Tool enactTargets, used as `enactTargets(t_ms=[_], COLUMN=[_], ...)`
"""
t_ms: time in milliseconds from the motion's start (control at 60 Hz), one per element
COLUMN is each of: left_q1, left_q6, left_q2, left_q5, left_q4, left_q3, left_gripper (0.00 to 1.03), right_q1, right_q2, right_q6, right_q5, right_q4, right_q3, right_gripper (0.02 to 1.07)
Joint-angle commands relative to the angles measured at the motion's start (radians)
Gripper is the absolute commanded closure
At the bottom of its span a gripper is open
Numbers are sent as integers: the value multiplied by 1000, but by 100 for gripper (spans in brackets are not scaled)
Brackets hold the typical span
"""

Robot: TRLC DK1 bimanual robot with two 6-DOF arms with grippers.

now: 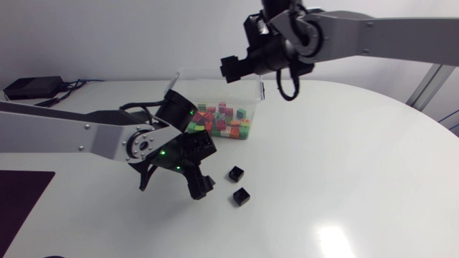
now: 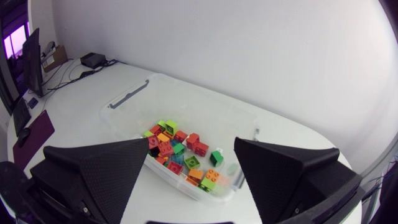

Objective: Place the duplo bricks in the container

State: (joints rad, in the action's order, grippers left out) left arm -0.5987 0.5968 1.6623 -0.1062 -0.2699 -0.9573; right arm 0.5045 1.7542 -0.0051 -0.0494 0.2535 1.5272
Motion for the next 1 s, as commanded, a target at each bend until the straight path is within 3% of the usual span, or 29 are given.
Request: enactTargets(t_ms=[0, 150, 300, 467, 667, 800, 917, 983], left_q1=[-24, -46, -84, -110, -118, -130, -133, -138], left_q6=[-68, -153, -229, -364, -486, -539, -562, -569], left_q2=[76, 189, 284, 413, 493, 513, 542, 551], left_q5=[28, 66, 96, 105, 108, 106, 106, 105], left_q4=[3, -83, -153, -331, -453, -468, -469, -468], left_q3=[-78, -227, -347, -551, -638, -666, -686, -690], left_gripper=[4, 5, 6, 6, 8, 12, 26, 42], right_q1=[-29, -98, -127, -142, -159, -158, -161, -164], right_q2=[-144, -323, -395, -466, -558, -610, -654, -680], right_q6=[-13, -13, -12, -12, -22, -33, -62, -90], right_q5=[10, 63, 75, 97, 135, 151, 161, 180], right_q4=[-33, -56, -54, -54, -13, 20, 36, 55], right_q3=[-164, -378, -486, -605, -696, -745, -805, -828], right_gripper=[6, 6, 6, 6, 6, 6, 7, 7])
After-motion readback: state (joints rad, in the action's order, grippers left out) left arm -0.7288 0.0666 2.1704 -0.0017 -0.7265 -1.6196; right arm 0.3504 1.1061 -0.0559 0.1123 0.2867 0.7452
